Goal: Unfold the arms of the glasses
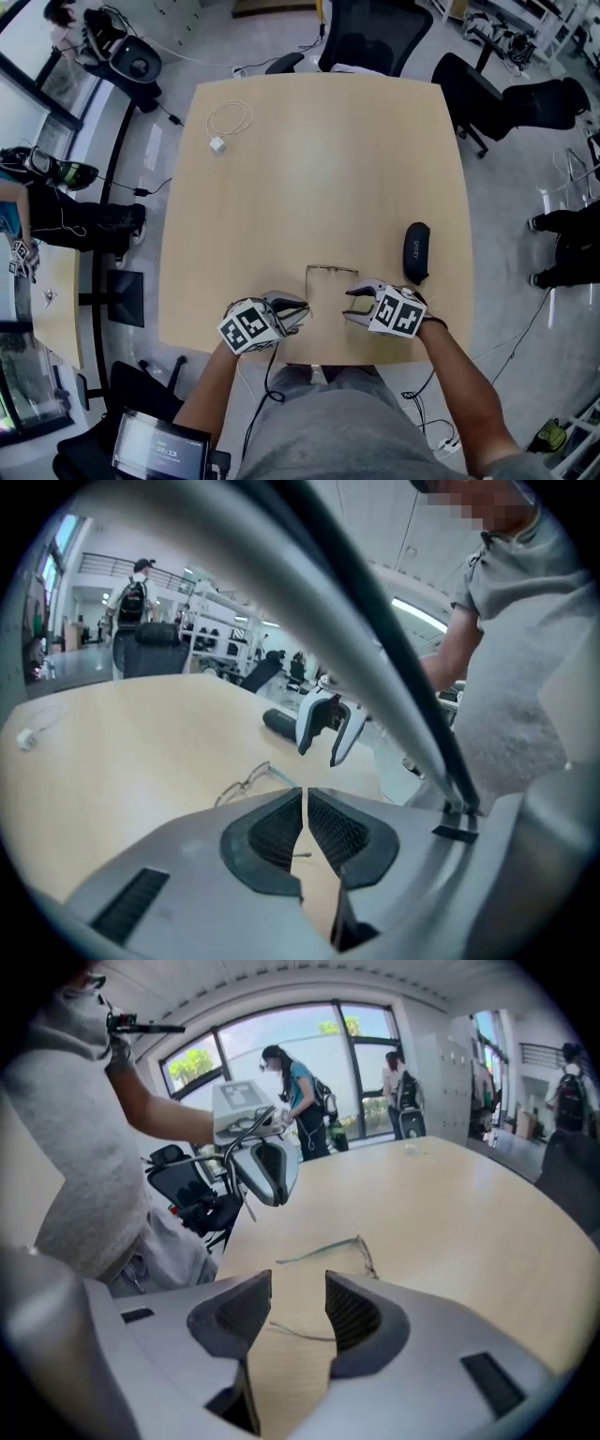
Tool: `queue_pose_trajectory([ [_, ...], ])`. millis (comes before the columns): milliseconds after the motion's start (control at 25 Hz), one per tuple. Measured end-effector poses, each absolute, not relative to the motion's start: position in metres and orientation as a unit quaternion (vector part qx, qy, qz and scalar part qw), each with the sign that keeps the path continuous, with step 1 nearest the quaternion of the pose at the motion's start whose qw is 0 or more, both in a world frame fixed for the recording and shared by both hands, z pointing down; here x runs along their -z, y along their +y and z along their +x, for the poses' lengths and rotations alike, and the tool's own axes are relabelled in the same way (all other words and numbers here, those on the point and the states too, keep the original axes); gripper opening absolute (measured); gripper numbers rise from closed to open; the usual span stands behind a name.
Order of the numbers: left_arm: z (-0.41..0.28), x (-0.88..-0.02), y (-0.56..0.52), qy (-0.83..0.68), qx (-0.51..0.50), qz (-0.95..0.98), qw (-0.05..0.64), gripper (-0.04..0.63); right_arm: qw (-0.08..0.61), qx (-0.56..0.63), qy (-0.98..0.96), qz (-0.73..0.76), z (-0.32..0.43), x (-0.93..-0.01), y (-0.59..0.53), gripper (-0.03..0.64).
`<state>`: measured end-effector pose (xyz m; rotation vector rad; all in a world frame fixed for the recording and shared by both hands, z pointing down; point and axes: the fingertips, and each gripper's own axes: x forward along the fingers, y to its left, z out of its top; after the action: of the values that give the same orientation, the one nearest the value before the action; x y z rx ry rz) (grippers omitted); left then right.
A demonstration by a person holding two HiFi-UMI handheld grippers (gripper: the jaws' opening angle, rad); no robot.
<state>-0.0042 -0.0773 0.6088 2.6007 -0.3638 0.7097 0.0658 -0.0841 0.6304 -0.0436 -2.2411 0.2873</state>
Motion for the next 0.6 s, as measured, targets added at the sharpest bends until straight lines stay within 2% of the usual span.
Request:
queue_pose_trajectory([
  [120, -0.019, -0.562, -0.090, -0.196, -0.198, 0.943, 0.180, 0.014, 0.358, -0.109, -0.926, 0.056, 0.057, -0.580, -0.106, 0.179],
  [160, -0.025, -0.546, -0.091, -0.214, -0.182, 0.945, 0.167, 0.014, 0.329, -0.104, -0.935, 0.086, 0.055, -0.561, -0.114, 0.160],
  [240, -0.036, -0.516, -0.092, -0.246, -0.161, 0.947, 0.134, 0.014, 0.265, -0.099, -0.947, 0.150, 0.053, -0.520, -0.128, 0.050],
  [280, -0.042, -0.501, -0.091, -0.260, -0.153, 0.947, 0.115, 0.014, 0.233, -0.098, -0.951, 0.179, 0.052, -0.499, -0.133, 0.025],
  [440, -0.061, -0.428, -0.076, -0.320, -0.076, 0.944, 0.040, 0.012, 0.150, -0.058, -0.950, 0.267, 0.054, -0.426, -0.129, 0.008],
  [600, -0.090, -0.362, -0.036, -0.390, 0.003, 0.921, 0.009, 0.011, 0.084, -0.007, -0.938, 0.337, 0.057, -0.353, -0.094, 0.008],
])
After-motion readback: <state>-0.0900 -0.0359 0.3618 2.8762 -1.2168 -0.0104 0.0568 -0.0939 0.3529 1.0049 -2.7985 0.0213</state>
